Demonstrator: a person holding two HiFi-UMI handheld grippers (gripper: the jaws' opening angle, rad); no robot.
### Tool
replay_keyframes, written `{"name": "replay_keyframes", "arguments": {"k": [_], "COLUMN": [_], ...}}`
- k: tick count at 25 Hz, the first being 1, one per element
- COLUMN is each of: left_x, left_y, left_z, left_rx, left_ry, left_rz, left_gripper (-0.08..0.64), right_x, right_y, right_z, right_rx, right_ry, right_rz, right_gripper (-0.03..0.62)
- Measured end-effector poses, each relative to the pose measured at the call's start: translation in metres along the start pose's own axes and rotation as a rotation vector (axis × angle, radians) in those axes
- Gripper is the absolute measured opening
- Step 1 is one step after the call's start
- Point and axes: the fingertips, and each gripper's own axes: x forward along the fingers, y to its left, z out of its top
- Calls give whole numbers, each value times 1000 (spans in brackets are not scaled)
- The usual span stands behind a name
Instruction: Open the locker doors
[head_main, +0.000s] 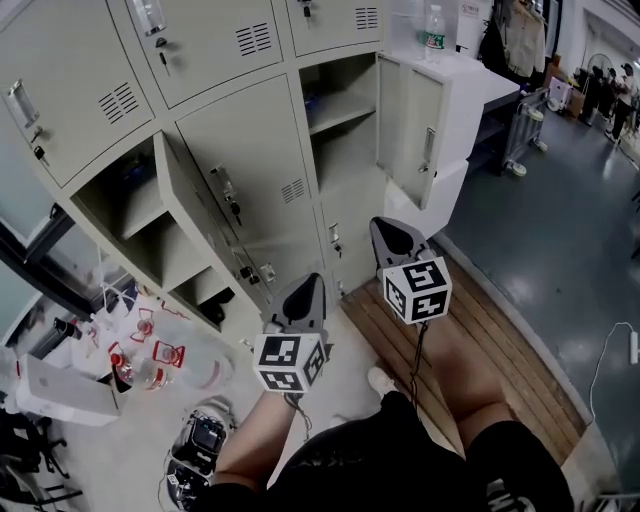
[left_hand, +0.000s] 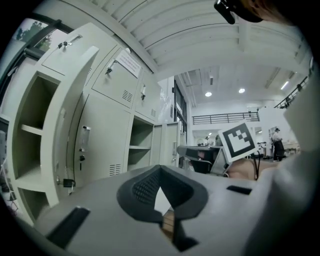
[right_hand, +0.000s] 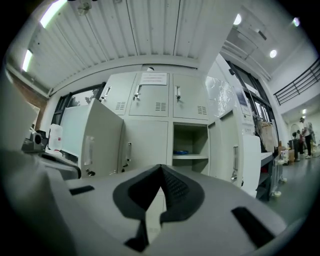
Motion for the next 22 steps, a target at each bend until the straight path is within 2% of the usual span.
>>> {"name": "replay_keyframes", "arguments": {"k": [5,10,16,22], "left_x": [-31,-49,-64,-86], "left_y": [-5,-20,-50,-96], "left_z": [-2,0,3,-2], "left_rx": [9,17,5,-28], "left_ry": [6,-1,-23,-40], "left_rz": [36,83,163,249], "left_gripper": [-2,-2,-2,-2], "right_x": [-19,-39,-78,-137], "right_y": [31,42,40,26], "right_z": [5,13,17,6], "right_rx": [-1,-4,-6,-13], "right_ry": [-12,-31,-38,-12], "right_rz": [52,102,164,224], "right_gripper": [0,0,0,0]}}
